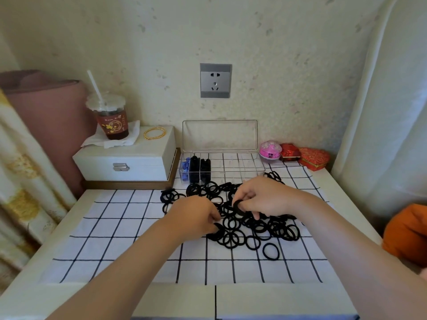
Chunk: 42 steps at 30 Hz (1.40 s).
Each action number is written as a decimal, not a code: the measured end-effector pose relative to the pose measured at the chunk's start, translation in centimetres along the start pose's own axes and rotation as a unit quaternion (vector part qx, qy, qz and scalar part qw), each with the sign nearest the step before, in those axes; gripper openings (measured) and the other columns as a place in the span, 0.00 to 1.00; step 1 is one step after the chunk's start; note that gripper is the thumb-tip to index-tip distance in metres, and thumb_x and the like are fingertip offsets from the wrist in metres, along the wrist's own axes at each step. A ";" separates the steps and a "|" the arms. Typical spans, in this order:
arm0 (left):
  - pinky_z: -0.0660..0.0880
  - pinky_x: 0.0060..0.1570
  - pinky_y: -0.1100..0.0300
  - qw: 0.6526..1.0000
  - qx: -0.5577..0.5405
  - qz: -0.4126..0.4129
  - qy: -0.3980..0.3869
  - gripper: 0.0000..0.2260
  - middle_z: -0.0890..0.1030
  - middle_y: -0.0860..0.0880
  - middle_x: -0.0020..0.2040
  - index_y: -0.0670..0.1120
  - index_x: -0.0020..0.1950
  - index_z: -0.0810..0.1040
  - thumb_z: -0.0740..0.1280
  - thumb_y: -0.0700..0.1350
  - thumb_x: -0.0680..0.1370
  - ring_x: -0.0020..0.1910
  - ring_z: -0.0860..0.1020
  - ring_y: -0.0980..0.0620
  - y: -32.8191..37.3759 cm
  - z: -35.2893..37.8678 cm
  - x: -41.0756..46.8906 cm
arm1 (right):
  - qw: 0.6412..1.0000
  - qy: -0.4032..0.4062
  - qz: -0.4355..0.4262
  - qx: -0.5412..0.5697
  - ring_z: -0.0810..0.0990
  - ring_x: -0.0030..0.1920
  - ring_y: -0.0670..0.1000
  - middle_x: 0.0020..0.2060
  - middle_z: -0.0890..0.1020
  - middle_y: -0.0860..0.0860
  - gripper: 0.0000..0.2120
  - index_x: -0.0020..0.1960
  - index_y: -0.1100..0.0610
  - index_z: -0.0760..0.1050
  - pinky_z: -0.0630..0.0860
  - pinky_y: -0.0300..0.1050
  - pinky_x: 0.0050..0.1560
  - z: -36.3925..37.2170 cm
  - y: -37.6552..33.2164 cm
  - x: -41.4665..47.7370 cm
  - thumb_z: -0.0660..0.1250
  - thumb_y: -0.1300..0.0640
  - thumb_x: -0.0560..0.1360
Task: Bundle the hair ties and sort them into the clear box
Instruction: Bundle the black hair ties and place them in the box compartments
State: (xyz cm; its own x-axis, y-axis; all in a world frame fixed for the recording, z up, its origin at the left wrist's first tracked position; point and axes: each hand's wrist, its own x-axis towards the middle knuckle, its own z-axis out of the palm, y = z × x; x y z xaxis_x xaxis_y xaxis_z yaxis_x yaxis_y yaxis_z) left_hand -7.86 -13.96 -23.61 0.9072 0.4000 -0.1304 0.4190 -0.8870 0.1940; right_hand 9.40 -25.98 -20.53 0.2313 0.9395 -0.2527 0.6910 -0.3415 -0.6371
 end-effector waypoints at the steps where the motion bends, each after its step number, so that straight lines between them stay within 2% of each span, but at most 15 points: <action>1: 0.76 0.51 0.60 1.000 0.013 -0.001 0.006 0.14 0.83 0.60 0.52 0.59 0.61 0.80 0.68 0.55 0.75 0.52 0.78 0.58 0.1 0.1 0.1 | 1.000 -0.024 0.001 -0.010 0.80 0.32 0.46 0.36 0.85 0.47 0.07 0.52 0.49 0.82 0.74 0.35 0.35 0.2 -0.2 0.0 0.68 0.57 0.76; 5: 0.71 0.41 0.62 1.000 0.017 -0.003 0.003 0.08 0.82 0.58 0.47 0.58 0.52 0.83 0.69 0.51 0.75 0.47 0.78 0.57 0.1 0.2 0.4 | 0.995 -0.088 -0.007 -0.050 0.79 0.31 0.44 0.33 0.82 0.42 0.10 0.55 0.49 0.83 0.74 0.35 0.36 1.3 -0.7 0.1 0.70 0.58 0.76; 9: 0.77 0.49 0.57 0.999 -0.041 -0.005 0.009 0.06 0.78 0.56 0.50 0.55 0.52 0.78 0.67 0.50 0.76 0.49 0.77 0.55 -0.8 0.1 0.3 | 0.991 -0.100 -0.013 -0.085 0.78 0.33 0.44 0.38 0.81 0.42 0.15 0.58 0.45 0.83 0.73 0.34 0.38 1.8 -1.2 0.2 0.74 0.57 0.73; 12: 0.76 0.48 0.61 0.990 -0.130 -0.028 0.039 0.04 0.78 0.58 0.45 0.57 0.50 0.75 0.67 0.49 0.77 0.46 0.77 0.58 -2.1 -0.7 0.2 | 0.981 -0.088 -0.026 -0.170 0.78 0.44 0.42 0.45 0.80 0.40 0.16 0.57 0.42 0.82 0.74 0.37 0.46 2.7 -1.4 0.2 0.75 0.54 0.70; 15: 0.72 0.42 0.66 0.971 -0.224 -0.044 0.065 0.05 0.79 0.57 0.41 0.58 0.50 0.76 0.69 0.47 0.77 0.40 0.77 0.60 -3.2 -1.5 -0.1 | 0.973 -0.065 -0.048 -0.218 0.78 0.42 0.42 0.40 0.81 0.40 0.12 0.52 0.44 0.85 0.78 0.42 0.47 3.4 -1.8 0.4 0.75 0.53 0.69; 18: 0.71 0.41 0.65 0.947 -0.308 -0.056 0.069 0.06 0.79 0.55 0.38 0.54 0.52 0.79 0.70 0.46 0.76 0.35 0.76 0.59 -3.4 -2.0 -0.5 | 0.964 -0.061 -0.059 -0.252 0.80 0.42 0.43 0.41 0.84 0.42 0.06 0.47 0.49 0.86 0.80 0.44 0.47 3.8 -2.2 0.7 0.74 0.52 0.70; 22: 0.72 0.43 0.65 0.914 -0.382 -0.075 0.117 0.05 0.82 0.53 0.39 0.55 0.49 0.82 0.72 0.46 0.75 0.37 0.78 0.60 -3.4 -2.6 -0.6 | 0.978 -0.060 -0.035 -0.198 0.81 0.44 0.44 0.42 0.84 0.42 0.05 0.47 0.48 0.84 0.80 0.44 0.49 3.2 -1.7 1.0 0.73 0.50 0.72; 24: 0.73 0.43 0.66 0.897 -0.409 -0.092 0.141 0.05 0.84 0.50 0.42 0.55 0.49 0.82 0.73 0.46 0.75 0.38 0.80 0.59 -3.6 -3.0 -0.7 | 0.990 -0.032 -0.031 -0.137 0.83 0.42 0.45 0.42 0.84 0.44 0.04 0.47 0.49 0.83 0.80 0.42 0.46 2.5 -1.4 1.2 0.73 0.52 0.73; 26: 0.78 0.47 0.59 0.890 -0.411 -0.108 0.162 0.06 0.84 0.48 0.43 0.56 0.48 0.83 0.72 0.45 0.75 0.41 0.82 0.53 -4.0 -3.3 -0.6 | 0.999 0.003 -0.026 -0.047 0.83 0.35 0.45 0.41 0.84 0.46 0.05 0.49 0.50 0.82 0.79 0.39 0.37 2.1 -1.5 1.3 0.71 0.58 0.75; 29: 0.80 0.53 0.52 0.905 -0.372 -0.128 0.161 0.07 0.85 0.51 0.44 0.56 0.50 0.84 0.71 0.44 0.76 0.44 0.83 0.50 -4.8 -3.6 -0.6 | 0.999 0.032 -0.007 0.037 0.82 0.30 0.43 0.54 0.83 0.48 0.13 0.60 0.49 0.80 0.80 0.38 0.35 2.1 -2.2 2.0 0.69 0.61 0.78; 32: 0.79 0.56 0.52 0.918 -0.347 -0.136 0.133 0.09 0.85 0.54 0.46 0.54 0.53 0.85 0.69 0.42 0.77 0.46 0.82 0.55 -5.6 -3.6 -0.9 | 0.998 0.046 -0.034 -0.003 0.82 0.40 0.41 0.51 0.83 0.42 0.13 0.60 0.46 0.82 0.80 0.36 0.46 2.7 -3.4 3.1 0.66 0.58 0.80; 34: 0.77 0.58 0.56 0.923 -0.333 -0.140 0.132 0.09 0.85 0.55 0.48 0.53 0.54 0.85 0.69 0.42 0.78 0.46 0.81 0.58 -6.0 -3.7 -1.4 | 0.997 0.045 -0.063 -0.029 0.81 0.49 0.41 0.50 0.83 0.39 0.12 0.57 0.45 0.83 0.78 0.40 0.58 3.3 -4.5 3.6 0.66 0.58 0.79; 35: 0.76 0.58 0.59 0.923 -0.328 -0.145 0.139 0.09 0.85 0.54 0.49 0.52 0.55 0.85 0.69 0.42 0.78 0.48 0.80 0.58 -6.3 -3.8 -1.6 | 0.996 0.035 -0.069 -0.033 0.81 0.49 0.40 0.49 0.83 0.38 0.13 0.56 0.45 0.83 0.77 0.39 0.57 3.6 -5.1 3.7 0.65 0.59 0.80; 38: 0.73 0.55 0.63 0.920 -0.318 -0.163 0.160 0.10 0.84 0.52 0.54 0.51 0.57 0.84 0.69 0.42 0.78 0.51 0.80 0.57 -7.1 -4.0 -2.1 | 0.994 -0.004 -0.085 -0.069 0.79 0.38 0.44 0.46 0.80 0.38 0.16 0.58 0.45 0.83 0.76 0.36 0.42 4.4 -6.7 3.9 0.62 0.62 0.80; 42: 0.72 0.47 0.67 0.922 -0.305 -0.172 0.165 0.10 0.84 0.51 0.56 0.52 0.58 0.84 0.68 0.43 0.78 0.49 0.79 0.58 -8.0 -3.9 -2.5 | 0.982 -0.018 -0.112 -0.154 0.78 0.59 0.46 0.61 0.80 0.46 0.21 0.67 0.47 0.78 0.70 0.34 0.55 6.2 -7.8 4.3 0.63 0.64 0.79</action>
State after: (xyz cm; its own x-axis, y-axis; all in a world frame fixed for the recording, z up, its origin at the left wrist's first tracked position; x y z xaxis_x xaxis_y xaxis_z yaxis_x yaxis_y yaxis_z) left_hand -13.30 -6.95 -21.08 0.6371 0.7708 -0.0035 0.5367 -0.4404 0.7198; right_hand 0.78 -19.41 -21.13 0.0300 0.9867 -0.1598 0.8975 -0.0970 -0.4302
